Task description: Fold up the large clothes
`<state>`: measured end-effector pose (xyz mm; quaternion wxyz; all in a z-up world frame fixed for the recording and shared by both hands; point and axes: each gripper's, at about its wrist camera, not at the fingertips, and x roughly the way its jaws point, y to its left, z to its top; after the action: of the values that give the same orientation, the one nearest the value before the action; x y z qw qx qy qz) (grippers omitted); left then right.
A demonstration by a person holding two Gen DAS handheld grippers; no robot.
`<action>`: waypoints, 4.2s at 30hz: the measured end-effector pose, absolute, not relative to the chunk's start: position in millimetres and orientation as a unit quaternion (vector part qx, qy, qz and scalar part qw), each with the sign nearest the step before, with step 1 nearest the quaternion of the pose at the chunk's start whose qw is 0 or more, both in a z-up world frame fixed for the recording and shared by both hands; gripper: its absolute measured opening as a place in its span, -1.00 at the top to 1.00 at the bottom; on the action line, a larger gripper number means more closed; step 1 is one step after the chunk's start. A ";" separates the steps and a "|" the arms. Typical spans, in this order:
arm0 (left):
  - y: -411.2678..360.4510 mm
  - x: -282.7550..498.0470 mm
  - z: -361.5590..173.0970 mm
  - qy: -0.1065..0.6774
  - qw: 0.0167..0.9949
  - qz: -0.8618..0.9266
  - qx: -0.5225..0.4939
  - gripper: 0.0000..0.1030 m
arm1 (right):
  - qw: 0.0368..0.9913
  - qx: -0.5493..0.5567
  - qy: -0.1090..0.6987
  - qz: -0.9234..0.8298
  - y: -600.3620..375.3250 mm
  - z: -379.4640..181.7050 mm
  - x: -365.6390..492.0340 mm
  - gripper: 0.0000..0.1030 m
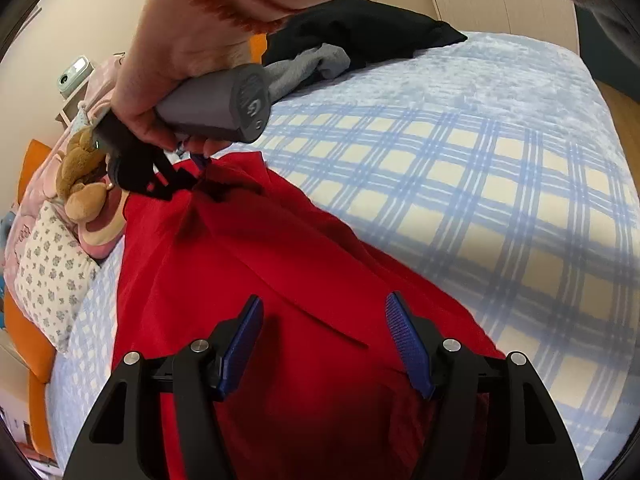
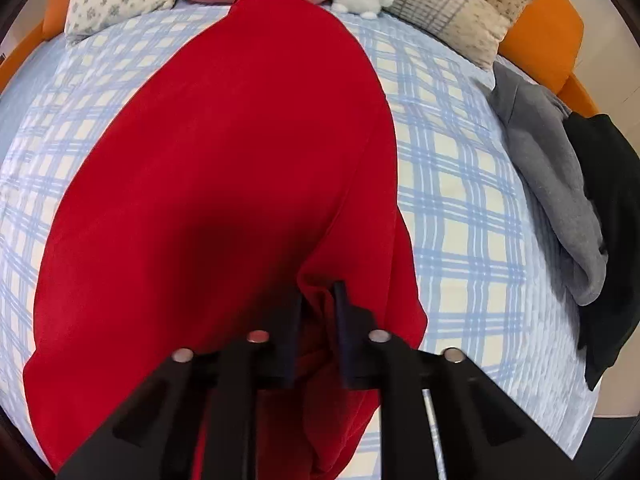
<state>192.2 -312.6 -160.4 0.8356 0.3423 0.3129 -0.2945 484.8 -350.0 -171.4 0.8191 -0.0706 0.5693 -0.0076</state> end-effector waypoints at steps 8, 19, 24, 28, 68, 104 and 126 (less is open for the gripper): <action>-288.4 193.4 -160.3 0.332 0.831 -0.310 0.322 -0.29 | 0.848 0.146 0.504 0.071 -439.9 -137.6 460.7 0.76; -292.8 182.5 -177.3 0.310 0.835 -0.297 0.343 -0.29 | 0.845 0.262 0.462 0.066 -507.0 -192.5 438.3 0.96; -298.0 177.9 -179.6 0.306 0.836 -0.295 0.347 -0.29 | 0.872 0.193 0.426 0.143 -443.5 -131.2 444.8 0.93; -296.9 179.4 -178.1 0.317 0.838 -0.296 0.331 -0.29 | 0.858 0.127 0.474 0.154 -394.6 -126.0 461.4 0.93; -185.1 196.6 -154.7 0.381 0.866 -0.252 0.201 -0.19 | 0.823 0.129 0.517 0.198 -364.5 -201.3 248.4 1.00; -58.4 181.5 -137.2 0.388 0.853 -0.264 0.226 -0.40 | 0.870 0.014 0.469 0.150 -377.2 -150.7 136.9 -0.32; -50.9 241.5 -183.4 0.564 0.755 -0.335 -0.021 -0.83 | 0.691 0.376 0.594 0.171 -407.4 -214.0 190.1 -0.69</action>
<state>241.5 -50.9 -183.4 0.7550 -0.0209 0.5636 -0.3345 190.1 -407.4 -214.0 0.6906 0.3763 0.5935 0.1708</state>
